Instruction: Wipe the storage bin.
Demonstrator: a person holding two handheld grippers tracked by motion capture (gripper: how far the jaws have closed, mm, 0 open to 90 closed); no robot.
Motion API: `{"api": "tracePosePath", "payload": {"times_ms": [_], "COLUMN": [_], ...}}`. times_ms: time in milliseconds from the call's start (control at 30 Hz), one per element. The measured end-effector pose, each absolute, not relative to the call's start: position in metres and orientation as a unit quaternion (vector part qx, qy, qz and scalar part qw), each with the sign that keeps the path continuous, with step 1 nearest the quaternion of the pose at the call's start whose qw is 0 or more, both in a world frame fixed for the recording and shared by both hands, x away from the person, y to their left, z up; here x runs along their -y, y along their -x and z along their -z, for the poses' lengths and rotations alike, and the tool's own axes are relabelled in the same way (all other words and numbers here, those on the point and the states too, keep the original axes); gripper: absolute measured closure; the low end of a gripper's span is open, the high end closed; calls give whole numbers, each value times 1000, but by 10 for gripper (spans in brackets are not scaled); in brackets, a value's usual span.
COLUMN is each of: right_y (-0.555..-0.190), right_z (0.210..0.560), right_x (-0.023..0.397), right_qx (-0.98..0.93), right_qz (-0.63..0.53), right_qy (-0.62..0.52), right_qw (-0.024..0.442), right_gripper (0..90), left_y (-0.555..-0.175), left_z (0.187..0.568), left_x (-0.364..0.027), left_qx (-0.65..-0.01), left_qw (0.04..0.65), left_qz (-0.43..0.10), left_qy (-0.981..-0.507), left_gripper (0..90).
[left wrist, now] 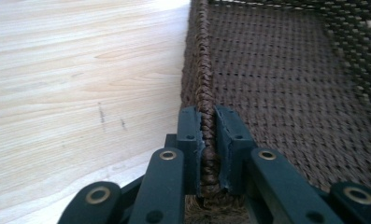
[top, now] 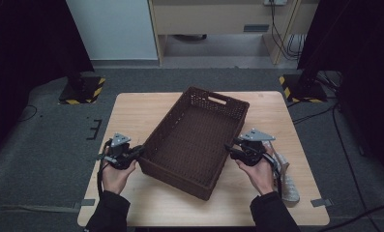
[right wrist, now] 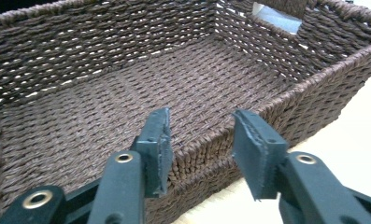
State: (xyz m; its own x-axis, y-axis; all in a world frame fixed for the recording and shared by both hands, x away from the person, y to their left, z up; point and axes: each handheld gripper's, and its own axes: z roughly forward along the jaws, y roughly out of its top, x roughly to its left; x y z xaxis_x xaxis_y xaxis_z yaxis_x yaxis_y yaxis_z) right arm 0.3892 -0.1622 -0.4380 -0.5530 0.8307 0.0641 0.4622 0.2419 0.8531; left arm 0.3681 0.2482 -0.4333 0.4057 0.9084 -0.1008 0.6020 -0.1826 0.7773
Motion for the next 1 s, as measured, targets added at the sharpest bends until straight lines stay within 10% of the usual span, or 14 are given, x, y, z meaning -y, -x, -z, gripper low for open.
{"api": "tracePosePath", "payload": {"times_ms": [333, 1000], "right_y": [-418, -390], "right_z": [440, 441], "right_x": [174, 176], "right_qx": [-732, -735], "right_qz": [-437, -447], "right_qy": [-466, -461], "right_qw": [238, 217], "right_gripper": [447, 535], "left_y": [-389, -354], "left_z": [432, 421], "left_x": [-251, -247], "left_qx": [-510, -543], "left_qw": [370, 386], "left_qz": [-206, -221], "left_qy": [-748, -712], "left_gripper": [789, 536]}}
